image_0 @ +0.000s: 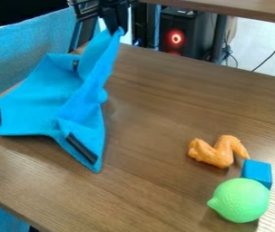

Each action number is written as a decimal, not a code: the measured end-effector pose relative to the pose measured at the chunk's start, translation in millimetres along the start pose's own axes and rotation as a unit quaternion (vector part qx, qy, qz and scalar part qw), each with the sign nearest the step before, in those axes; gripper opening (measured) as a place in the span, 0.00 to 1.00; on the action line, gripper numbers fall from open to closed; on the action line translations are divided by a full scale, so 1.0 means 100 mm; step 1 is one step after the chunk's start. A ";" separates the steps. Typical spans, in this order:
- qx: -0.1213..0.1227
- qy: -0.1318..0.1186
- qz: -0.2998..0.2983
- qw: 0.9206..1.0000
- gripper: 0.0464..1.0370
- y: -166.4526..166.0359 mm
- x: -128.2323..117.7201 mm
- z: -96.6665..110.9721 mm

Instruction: Unfold the cloth from top left to the bottom right

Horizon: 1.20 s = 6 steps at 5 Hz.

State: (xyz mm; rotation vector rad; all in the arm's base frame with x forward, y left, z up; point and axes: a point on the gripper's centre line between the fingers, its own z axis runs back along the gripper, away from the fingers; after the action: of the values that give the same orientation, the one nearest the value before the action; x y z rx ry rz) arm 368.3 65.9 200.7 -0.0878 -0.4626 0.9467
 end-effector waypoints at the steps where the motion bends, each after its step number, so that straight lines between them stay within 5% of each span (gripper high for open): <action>1: -0.005 -0.003 0.013 1.000 0.01 -0.09 0.02 0.02; 6: 0.006 -0.002 0.027 1.000 0.01 -0.52 -0.16 -0.42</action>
State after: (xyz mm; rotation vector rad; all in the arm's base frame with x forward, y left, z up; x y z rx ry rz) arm 417.8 27.8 171.2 -0.0871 -0.4602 1.0037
